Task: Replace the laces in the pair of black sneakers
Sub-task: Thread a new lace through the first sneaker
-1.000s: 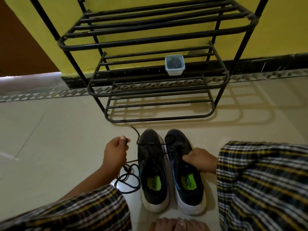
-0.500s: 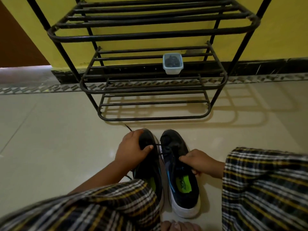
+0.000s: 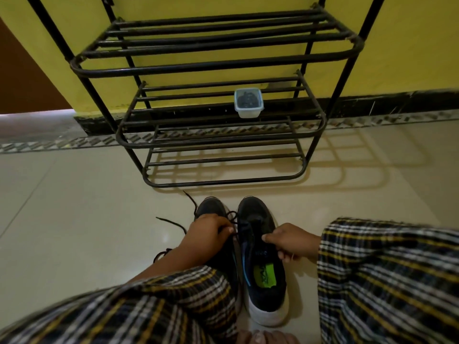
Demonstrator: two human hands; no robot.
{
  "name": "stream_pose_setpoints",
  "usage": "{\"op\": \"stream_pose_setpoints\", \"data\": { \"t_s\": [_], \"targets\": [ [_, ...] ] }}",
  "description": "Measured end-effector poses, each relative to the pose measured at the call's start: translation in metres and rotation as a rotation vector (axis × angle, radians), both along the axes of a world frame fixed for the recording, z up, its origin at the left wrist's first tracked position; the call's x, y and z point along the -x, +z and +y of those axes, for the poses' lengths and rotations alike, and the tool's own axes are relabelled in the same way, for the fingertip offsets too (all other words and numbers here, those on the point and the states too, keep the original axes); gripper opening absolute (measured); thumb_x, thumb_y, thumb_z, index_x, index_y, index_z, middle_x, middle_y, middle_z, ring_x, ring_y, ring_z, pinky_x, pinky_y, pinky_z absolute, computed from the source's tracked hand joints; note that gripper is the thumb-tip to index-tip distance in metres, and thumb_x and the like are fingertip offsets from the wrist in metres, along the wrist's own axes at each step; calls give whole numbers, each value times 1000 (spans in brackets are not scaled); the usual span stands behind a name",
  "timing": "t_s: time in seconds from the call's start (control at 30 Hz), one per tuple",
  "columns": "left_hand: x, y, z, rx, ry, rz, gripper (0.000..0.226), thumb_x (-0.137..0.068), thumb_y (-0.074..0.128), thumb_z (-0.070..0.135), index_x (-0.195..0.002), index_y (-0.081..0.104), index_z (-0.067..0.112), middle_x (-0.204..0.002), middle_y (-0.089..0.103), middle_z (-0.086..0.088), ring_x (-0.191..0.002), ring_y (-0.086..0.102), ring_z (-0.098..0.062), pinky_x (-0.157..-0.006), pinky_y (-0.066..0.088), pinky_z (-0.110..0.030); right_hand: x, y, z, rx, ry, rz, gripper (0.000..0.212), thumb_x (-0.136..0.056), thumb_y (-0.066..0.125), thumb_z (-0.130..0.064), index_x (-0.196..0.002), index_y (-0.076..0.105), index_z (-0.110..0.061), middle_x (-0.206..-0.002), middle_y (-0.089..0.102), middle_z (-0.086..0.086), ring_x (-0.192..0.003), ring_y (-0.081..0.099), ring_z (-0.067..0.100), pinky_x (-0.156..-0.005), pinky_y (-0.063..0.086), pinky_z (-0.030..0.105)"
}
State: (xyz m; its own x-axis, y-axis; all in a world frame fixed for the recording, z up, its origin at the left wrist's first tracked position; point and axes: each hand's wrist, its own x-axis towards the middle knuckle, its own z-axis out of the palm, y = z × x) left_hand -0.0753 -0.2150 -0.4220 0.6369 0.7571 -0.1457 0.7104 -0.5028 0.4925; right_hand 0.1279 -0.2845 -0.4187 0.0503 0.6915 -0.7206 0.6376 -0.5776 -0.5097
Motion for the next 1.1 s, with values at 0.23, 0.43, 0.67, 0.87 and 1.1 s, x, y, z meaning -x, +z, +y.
{"op": "stream_pose_setpoints", "data": {
  "t_s": [0.23,0.43,0.67,0.87,1.1],
  "targets": [
    [-3,35,-4,29,349,-297,24,-96,50,23,-96,72,12,-86,70,0,-82,64,-16,-77,51,-27,5,20,-3,-163,-64,39,21,-93,57,-24,-77,50,-13,-68,44,-1,-57,41,8,-40,31,10],
    [-28,74,-14,657,603,-782,23,-100,43,17,-95,65,10,-85,64,-5,-73,61,-14,-70,53,-29,20,42,-6,-248,-286,381,47,-85,67,-8,-128,51,-6,-128,55,7,-107,54,16,-60,43,11],
    [-36,77,-19,937,542,-868,22,-99,44,13,-96,63,4,-84,65,-9,-74,66,-19,-64,57,-27,28,52,-12,-162,-130,445,36,-91,60,-17,-125,53,-6,-108,62,8,-80,58,14,-64,45,27],
    [-37,72,-19,1023,580,-896,21,-98,43,8,-94,62,0,-84,65,-12,-69,68,-17,-64,58,-24,21,49,-8,-261,-199,428,43,-85,68,-14,-124,50,-15,-109,58,6,-90,58,18,-65,46,32],
    [-29,65,-12,850,637,-837,16,-96,48,8,-97,64,6,-88,65,-7,-72,61,-14,-69,53,-27,20,53,-9,-230,-164,418,25,-94,51,-34,-76,60,-19,-78,59,-4,-75,54,8,-63,46,25]
  ]
}}
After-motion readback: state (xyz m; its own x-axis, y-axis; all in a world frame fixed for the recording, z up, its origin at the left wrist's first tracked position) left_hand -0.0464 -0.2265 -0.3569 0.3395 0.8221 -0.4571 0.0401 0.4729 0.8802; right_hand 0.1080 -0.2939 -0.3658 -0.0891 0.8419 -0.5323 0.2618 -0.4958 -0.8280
